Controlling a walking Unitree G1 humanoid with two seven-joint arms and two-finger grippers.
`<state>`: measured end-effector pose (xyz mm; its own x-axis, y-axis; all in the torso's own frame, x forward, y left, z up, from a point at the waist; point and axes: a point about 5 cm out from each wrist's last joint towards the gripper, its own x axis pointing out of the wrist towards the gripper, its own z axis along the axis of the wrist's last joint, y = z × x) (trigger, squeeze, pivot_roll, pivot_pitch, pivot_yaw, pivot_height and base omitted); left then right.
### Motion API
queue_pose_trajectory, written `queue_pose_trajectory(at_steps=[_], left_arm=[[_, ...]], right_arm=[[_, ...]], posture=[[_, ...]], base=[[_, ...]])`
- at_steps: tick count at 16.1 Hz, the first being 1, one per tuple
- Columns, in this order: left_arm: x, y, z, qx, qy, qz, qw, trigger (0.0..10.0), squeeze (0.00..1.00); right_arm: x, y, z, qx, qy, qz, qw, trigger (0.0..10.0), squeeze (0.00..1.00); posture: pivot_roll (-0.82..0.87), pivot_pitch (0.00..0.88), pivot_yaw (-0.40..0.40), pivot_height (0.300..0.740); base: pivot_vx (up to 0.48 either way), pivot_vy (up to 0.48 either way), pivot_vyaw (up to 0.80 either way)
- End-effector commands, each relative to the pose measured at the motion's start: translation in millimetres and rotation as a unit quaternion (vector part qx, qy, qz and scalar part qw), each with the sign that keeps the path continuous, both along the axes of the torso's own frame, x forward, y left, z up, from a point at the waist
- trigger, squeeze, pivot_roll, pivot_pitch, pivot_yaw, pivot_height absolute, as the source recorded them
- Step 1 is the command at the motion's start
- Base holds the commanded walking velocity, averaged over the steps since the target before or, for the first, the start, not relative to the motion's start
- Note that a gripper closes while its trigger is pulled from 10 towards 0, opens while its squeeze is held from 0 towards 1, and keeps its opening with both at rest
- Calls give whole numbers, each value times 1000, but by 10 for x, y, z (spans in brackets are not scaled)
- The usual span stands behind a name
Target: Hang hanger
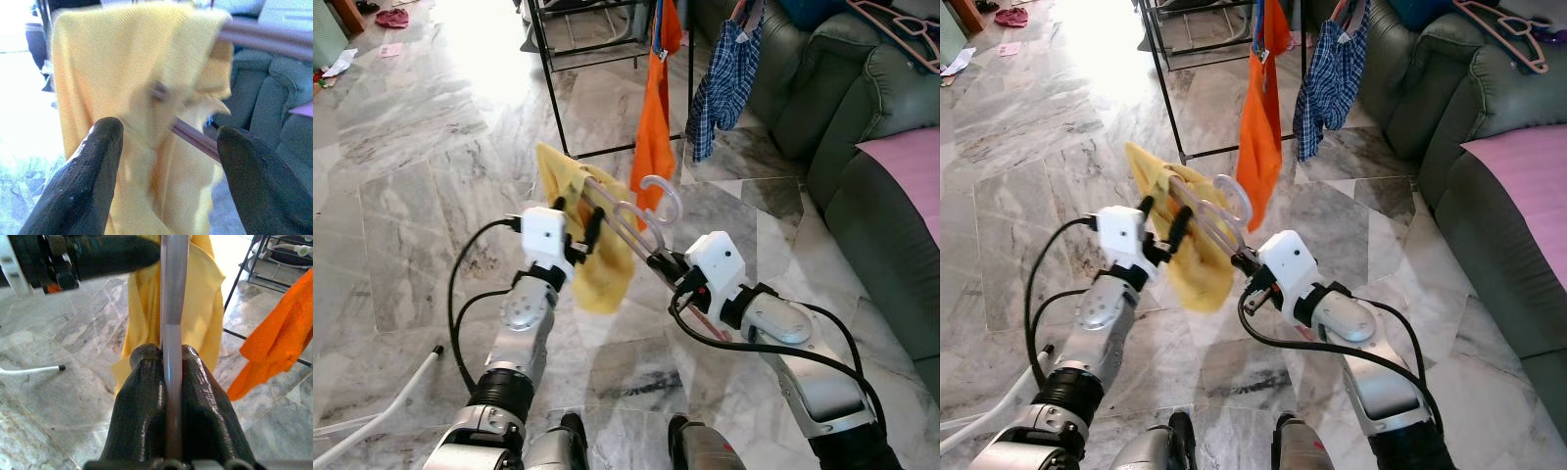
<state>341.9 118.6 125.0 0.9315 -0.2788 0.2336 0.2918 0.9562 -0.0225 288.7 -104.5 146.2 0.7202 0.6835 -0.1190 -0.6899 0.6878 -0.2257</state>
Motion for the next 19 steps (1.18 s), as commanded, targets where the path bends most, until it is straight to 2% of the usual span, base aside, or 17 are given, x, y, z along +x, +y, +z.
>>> queue_pose_trajectory(at_steps=[1, 4, 7, 9, 10, 19], left_arm=[[-23, 13, -12, -13, 6, -8, 1000, 10000, 0], [2, 12, -10, -23, 17, 8, 1000, 10000, 0], [24, -98, -13, -33, 26, 1, 999, 10000, 0], [37, -104, -16, -33, 28, 14, 999, 10000, 0], [63, -96, -26, -44, 38, 28, 998, 0, 0], [112, -126, -12, -55, 45, 35, 997, 0, 0]], right_arm=[[3, 29, 92, 15, -22, 9, 1000, 0, 0], [3, 44, 102, 16, -23, 12, 1000, 0, 0], [-6, 52, 95, 16, -21, 13, 1000, 0, 0], [-13, 60, 102, 18, -22, 13, 1000, 0, 0], [-19, 59, 103, 19, -22, 12, 999, 0, 0], [-30, 88, 108, 24, -21, 16, 999, 0, 0]], posture=[[-261, 226, 35, 740], [-262, 226, 35, 740], [-269, 229, 36, 740], [-275, 230, 39, 740], [-278, 231, 41, 740], [-278, 232, 45, 740]], base=[[0, 0, 0], [0, 0, 0], [0, 0, 0], [0, 0, 0], [0, 0, 0], [0, 0, 0]])
